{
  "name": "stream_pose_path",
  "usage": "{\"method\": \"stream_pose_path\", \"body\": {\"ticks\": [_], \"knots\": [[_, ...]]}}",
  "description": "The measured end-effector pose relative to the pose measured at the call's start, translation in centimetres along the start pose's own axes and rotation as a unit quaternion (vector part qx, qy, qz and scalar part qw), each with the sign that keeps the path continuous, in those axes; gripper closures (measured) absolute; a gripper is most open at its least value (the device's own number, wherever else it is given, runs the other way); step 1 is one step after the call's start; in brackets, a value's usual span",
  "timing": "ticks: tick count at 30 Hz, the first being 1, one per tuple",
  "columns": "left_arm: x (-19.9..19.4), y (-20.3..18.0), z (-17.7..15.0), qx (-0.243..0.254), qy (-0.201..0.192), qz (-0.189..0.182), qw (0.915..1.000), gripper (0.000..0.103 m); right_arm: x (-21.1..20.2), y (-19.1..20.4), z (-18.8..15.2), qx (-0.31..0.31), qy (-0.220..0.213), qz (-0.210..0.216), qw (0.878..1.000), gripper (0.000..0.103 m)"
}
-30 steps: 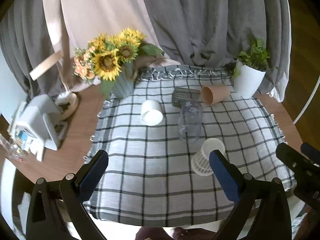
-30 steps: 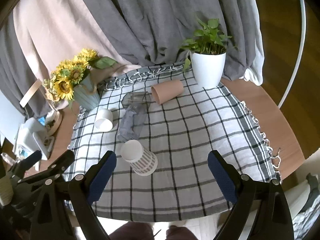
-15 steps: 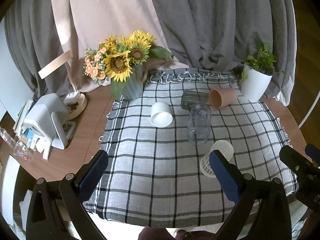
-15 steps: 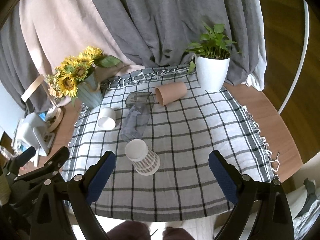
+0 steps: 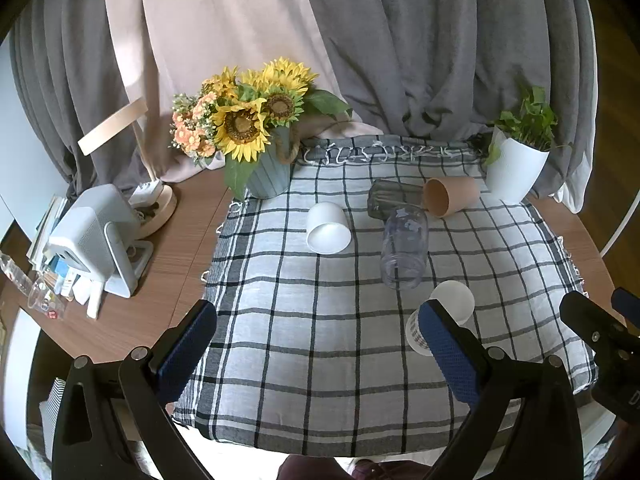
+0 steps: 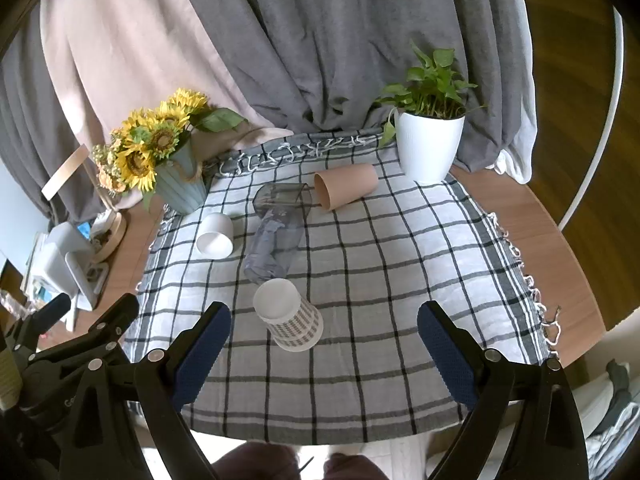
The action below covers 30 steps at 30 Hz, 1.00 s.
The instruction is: Flip cup upside down
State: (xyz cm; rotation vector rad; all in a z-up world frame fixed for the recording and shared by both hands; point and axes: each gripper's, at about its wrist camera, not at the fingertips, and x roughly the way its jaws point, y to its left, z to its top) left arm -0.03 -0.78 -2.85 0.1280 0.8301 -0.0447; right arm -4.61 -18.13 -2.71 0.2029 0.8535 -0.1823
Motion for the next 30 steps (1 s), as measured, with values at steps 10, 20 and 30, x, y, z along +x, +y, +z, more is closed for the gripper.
{"method": "stream_pose_path", "body": {"ticks": [10,20,30], "knots": [[0.36,0.42,0.16,0.001,0.003,0.0,1.0,0.0,0.16,0.23,0.02,0.0,0.0,-0.001,1.0,0.008],[0.5,0.47,0.22,0.001,0.003,0.002,1.0,0.0,0.37,0.19,0.12,0.0,0.001,-0.001,1.0,0.008],[0.77,0.55,0.27,0.002,0.005,0.002,1.0,0.0,0.59,0.32,0.31,0.0,0.002,0.0,1.0,0.008]]}}
